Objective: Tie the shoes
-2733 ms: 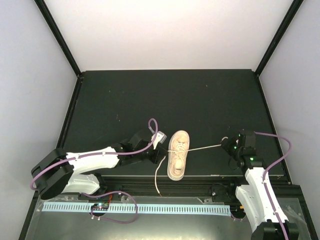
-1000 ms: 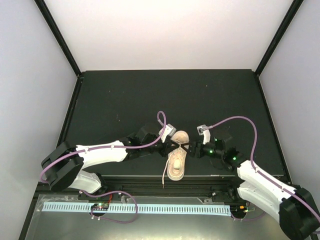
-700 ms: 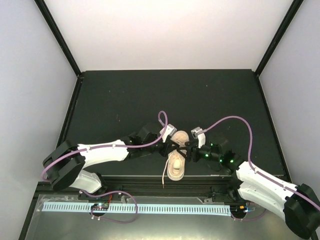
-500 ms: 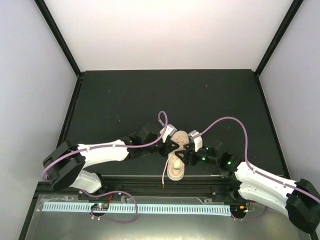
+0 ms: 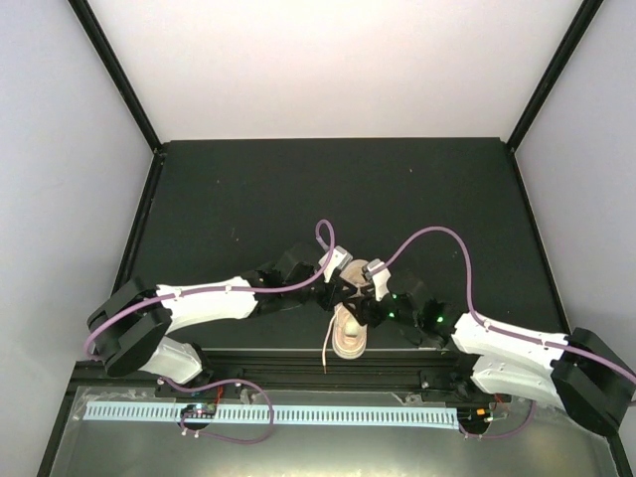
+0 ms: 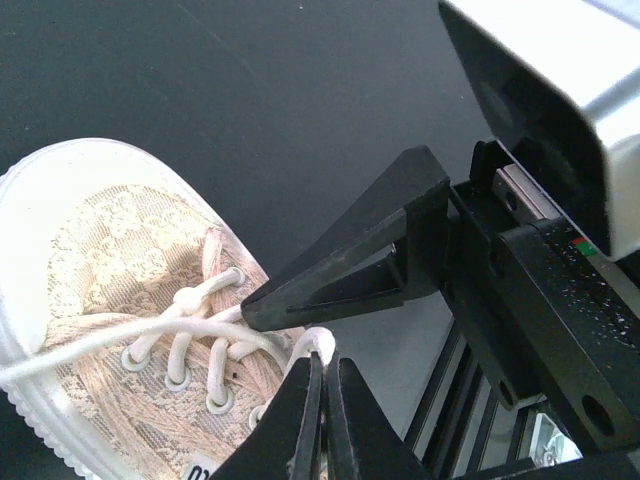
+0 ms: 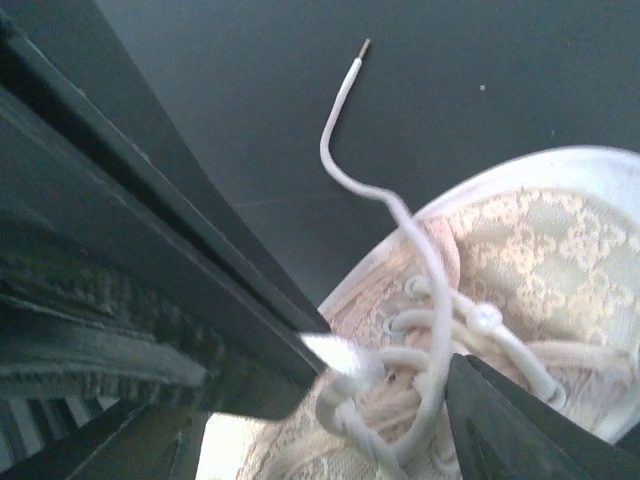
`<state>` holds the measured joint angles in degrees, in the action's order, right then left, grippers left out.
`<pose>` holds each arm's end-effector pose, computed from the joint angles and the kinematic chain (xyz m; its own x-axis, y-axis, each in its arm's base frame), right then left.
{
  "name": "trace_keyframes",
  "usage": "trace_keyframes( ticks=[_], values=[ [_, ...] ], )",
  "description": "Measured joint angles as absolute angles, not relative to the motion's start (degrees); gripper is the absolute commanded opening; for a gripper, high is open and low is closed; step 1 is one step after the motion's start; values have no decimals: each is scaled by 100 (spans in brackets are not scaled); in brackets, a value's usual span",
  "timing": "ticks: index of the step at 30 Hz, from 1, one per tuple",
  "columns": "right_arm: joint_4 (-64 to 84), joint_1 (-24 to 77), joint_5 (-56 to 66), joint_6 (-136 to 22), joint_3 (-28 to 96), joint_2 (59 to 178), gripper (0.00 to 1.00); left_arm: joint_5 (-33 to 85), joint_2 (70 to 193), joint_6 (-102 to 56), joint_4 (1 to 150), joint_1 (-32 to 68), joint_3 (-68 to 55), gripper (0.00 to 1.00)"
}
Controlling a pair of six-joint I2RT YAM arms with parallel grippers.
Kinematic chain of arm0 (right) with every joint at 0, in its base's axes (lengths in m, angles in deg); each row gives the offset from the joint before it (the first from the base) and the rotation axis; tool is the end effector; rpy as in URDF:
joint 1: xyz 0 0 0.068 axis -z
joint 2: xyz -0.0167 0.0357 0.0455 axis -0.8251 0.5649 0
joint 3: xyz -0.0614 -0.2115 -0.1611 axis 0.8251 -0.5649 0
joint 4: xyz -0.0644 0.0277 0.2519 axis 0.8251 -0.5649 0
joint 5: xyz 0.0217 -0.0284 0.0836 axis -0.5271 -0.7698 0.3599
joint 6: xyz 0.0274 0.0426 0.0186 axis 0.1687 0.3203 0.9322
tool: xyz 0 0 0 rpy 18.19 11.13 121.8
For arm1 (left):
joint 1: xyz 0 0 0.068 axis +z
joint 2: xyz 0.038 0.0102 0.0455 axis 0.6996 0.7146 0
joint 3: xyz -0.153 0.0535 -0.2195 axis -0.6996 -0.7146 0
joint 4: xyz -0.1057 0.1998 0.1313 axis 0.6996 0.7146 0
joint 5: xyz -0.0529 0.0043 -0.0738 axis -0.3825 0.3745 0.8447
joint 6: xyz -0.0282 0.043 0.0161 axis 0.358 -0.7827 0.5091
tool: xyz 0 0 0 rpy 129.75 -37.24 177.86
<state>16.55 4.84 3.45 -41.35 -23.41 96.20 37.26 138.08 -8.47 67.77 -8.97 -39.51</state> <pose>0.1229 0.1561 0.1647 -0.6446 -0.1846 -0.7419 -0.6239 0.6879 0.3709 0.1657 -0.2424 0.1942 -0.6939 0.2451 -0.6770 0.6895 0.4974 -0.5266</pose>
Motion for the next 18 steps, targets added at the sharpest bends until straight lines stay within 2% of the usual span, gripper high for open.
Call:
trace_keyframes(
  ticks=[4, 9, 18],
  values=[
    [1776, 412, 205, -4137, -2245, 9780, 60, 3697, 13812, -845, 6775, -893, -3942, 1],
    [1867, 381, 96, -4100, -2238, 9883, 39, 3632, 13812, -845, 6768, -893, -3933, 2],
    [1852, 349, -122, -3971, -2216, 9939, 12, 3579, 13812, -843, 6753, -893, -3929, 2]
  ],
)
